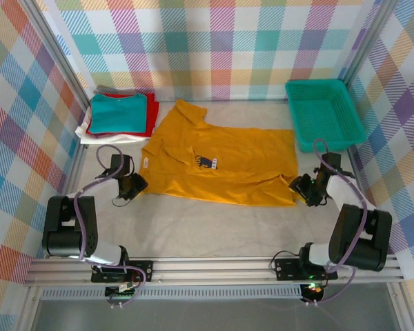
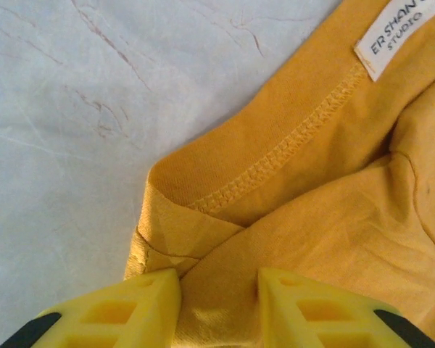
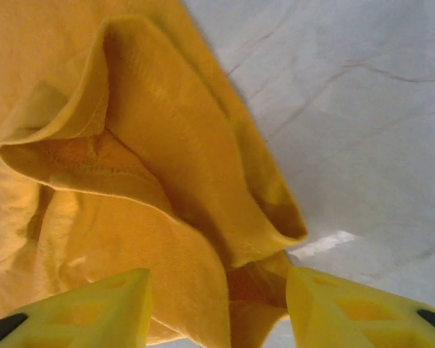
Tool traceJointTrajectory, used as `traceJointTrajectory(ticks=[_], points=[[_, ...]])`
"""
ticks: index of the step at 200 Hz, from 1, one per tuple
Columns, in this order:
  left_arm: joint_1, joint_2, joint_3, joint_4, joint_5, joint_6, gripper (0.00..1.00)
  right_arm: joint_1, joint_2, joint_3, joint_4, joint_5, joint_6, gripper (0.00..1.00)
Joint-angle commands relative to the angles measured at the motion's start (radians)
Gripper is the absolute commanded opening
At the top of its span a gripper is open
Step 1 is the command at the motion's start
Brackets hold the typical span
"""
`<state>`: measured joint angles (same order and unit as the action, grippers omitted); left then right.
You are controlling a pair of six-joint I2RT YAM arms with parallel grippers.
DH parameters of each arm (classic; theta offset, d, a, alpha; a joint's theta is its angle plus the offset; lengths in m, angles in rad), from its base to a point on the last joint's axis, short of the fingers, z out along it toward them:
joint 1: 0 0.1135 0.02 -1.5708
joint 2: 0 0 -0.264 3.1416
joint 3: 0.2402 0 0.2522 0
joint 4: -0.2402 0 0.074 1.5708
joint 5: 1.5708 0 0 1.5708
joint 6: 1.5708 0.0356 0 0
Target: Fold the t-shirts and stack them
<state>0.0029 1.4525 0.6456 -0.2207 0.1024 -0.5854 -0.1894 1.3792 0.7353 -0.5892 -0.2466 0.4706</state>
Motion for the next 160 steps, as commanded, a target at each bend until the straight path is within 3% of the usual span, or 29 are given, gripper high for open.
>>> traceJointTrajectory(ticks=[1,16,32,58,84,122,160], points=[[0.011,-0.010,-0.094,-0.115,0.028,-0.025,0.37,0.071,0.060,0.048,0.017,-0.064,-0.046,0.53],[0.011,-0.038,-0.089,-0.158,0.035,-0.030,0.37,0.120,0.076,0.044,0.043,-0.049,-0.019,0.50],[0.011,-0.079,-0.096,-0.181,0.030,-0.035,0.37,0.148,0.093,0.035,0.058,-0.022,0.006,0.37],[0.011,-0.101,-0.091,-0.204,-0.008,-0.035,0.37,0.139,0.073,-0.003,0.065,0.050,0.061,0.18],[0.011,-0.082,-0.086,-0.190,-0.015,-0.042,0.37,0.074,-0.031,-0.047,0.056,0.040,0.097,0.00],[0.011,-0.079,-0.090,-0.183,-0.024,-0.059,0.36,0.006,-0.199,-0.102,0.015,0.057,0.113,0.00],[0.010,-0.099,-0.100,-0.199,-0.029,-0.064,0.36,-0.025,-0.200,-0.120,-0.021,0.022,0.112,0.00]])
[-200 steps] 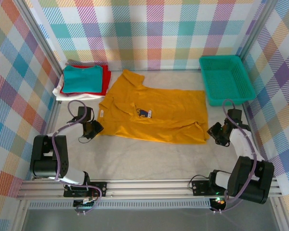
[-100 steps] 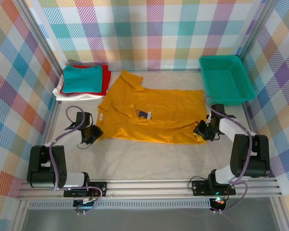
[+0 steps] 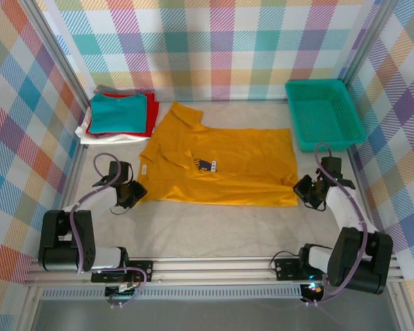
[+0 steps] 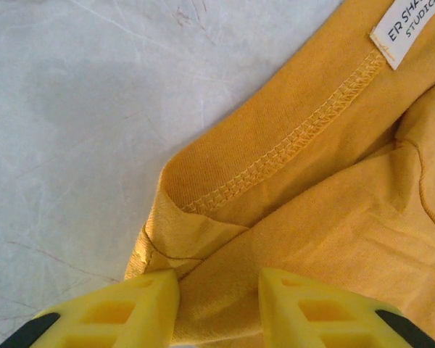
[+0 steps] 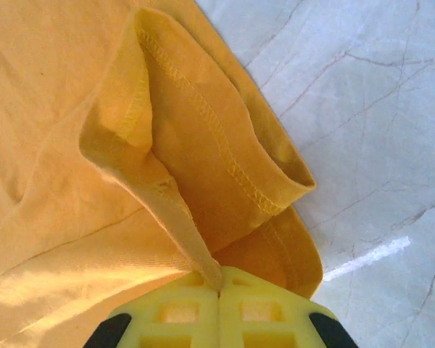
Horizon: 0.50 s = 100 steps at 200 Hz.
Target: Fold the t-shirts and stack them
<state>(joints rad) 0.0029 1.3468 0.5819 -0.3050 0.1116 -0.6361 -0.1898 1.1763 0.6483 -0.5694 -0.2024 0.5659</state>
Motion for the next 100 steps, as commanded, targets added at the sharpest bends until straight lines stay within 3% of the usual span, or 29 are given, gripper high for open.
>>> traceJointTrajectory(ticks=[1,19,48,86,100], points=[[0.011,0.007,-0.036,-0.117,-0.038,-0.012,0.36,-0.026,0.003,-0.036,-0.040,-0.023,0.018,0.00],[0.010,0.003,-0.034,-0.127,-0.032,-0.010,0.37,-0.043,0.037,-0.053,-0.050,-0.016,0.036,0.00],[0.010,-0.009,-0.034,-0.154,-0.037,-0.006,0.38,-0.079,0.096,-0.090,-0.037,-0.020,0.063,0.29],[0.011,-0.094,-0.034,-0.202,-0.073,0.002,0.40,-0.089,0.071,-0.036,-0.017,-0.008,0.030,0.36],[0.006,-0.115,-0.019,-0.228,-0.073,0.007,0.41,-0.042,0.065,0.031,-0.061,0.036,-0.004,0.38]])
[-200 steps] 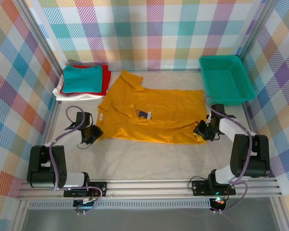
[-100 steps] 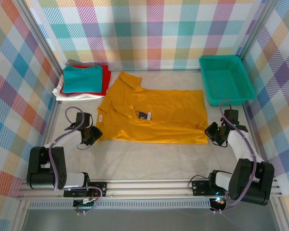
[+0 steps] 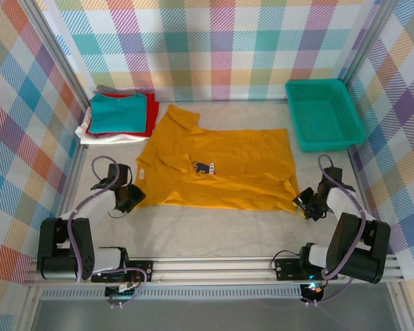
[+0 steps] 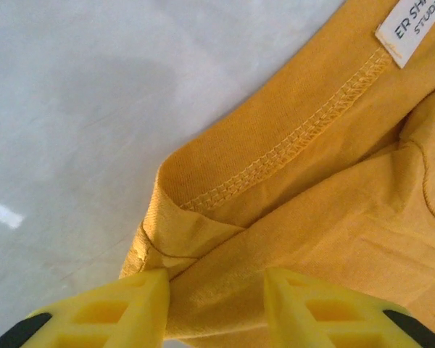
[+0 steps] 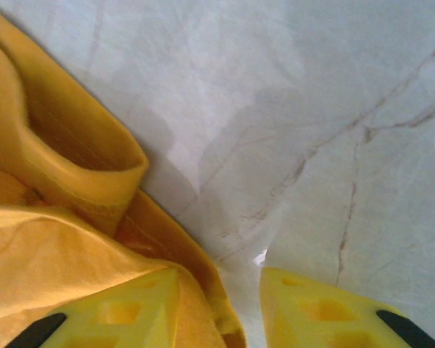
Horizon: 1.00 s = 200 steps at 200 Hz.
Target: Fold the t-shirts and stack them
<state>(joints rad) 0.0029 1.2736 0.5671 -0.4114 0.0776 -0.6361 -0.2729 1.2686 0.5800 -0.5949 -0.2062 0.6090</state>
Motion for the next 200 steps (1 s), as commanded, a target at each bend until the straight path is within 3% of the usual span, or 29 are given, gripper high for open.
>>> traceJointTrajectory(ticks=[1,29,49,59,83,116,167,200], points=[[0.005,-0.043,-0.003,-0.123,-0.039,0.007,0.41,0.047,-0.028,0.104,-0.039,0.046,-0.049,0.38],[-0.044,-0.108,0.049,-0.206,-0.105,-0.009,0.41,0.270,-0.053,0.169,-0.027,0.168,-0.023,0.39],[-0.090,-0.151,0.118,-0.182,-0.152,-0.010,0.44,0.412,0.057,0.214,0.004,0.188,0.003,0.32],[-0.106,-0.120,0.173,-0.164,-0.153,0.002,0.44,0.450,0.125,0.224,0.032,0.183,0.010,0.23],[-0.140,-0.008,0.244,-0.113,-0.144,0.014,0.40,0.465,0.249,0.232,0.097,0.150,0.023,0.16],[-0.144,0.047,0.118,0.032,-0.113,-0.049,0.39,0.466,0.361,0.245,0.134,0.131,0.019,0.14],[-0.143,-0.001,-0.049,0.032,-0.087,-0.105,0.40,0.471,0.308,0.180,0.120,0.113,0.067,0.16],[-0.143,-0.202,-0.143,-0.105,-0.091,-0.163,0.39,0.472,0.165,0.060,0.078,0.107,0.116,0.18]])
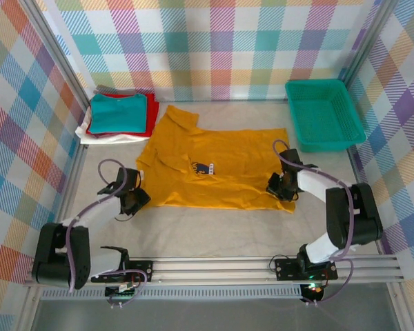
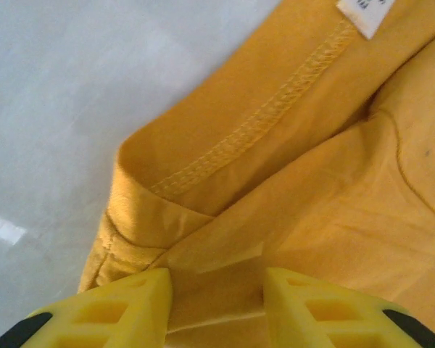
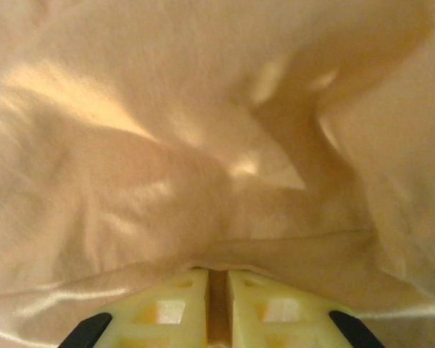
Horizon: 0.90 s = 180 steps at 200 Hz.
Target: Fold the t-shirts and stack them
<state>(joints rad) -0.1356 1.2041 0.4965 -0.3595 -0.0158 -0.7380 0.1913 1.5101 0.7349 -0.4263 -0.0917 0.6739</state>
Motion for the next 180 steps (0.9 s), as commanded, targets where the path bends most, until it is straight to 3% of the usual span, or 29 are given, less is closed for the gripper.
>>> traceJointTrajectory(ticks=[1,30,56,77,107,141,173,180], points=[[-0.004,-0.141,-0.075,-0.160,0.000,-0.064,0.39,0.008,-0.082,-0.099,-0.091,-0.008,0.052,0.18],[-0.002,-0.378,-0.104,-0.324,-0.028,-0.090,0.38,0.008,-0.180,-0.178,-0.111,-0.013,0.096,0.19],[-0.001,-0.370,-0.051,-0.342,-0.028,-0.035,0.38,0.008,-0.205,-0.128,-0.154,-0.006,0.073,0.22],[-0.003,-0.271,0.056,-0.267,0.014,0.015,0.38,0.014,-0.227,-0.031,-0.193,0.002,0.036,0.26],[-0.048,-0.015,0.275,-0.174,0.101,0.081,0.41,0.051,-0.197,0.127,-0.204,0.010,-0.045,0.31],[-0.171,0.280,0.531,-0.140,0.072,0.168,0.46,0.128,-0.053,0.257,-0.139,-0.012,-0.142,0.38],[-0.174,0.464,0.741,-0.107,0.040,0.248,0.46,0.145,0.118,0.482,-0.169,0.004,-0.187,0.42],[-0.168,0.516,0.809,-0.111,0.033,0.282,0.50,0.143,0.151,0.531,-0.177,0.014,-0.192,0.43]])
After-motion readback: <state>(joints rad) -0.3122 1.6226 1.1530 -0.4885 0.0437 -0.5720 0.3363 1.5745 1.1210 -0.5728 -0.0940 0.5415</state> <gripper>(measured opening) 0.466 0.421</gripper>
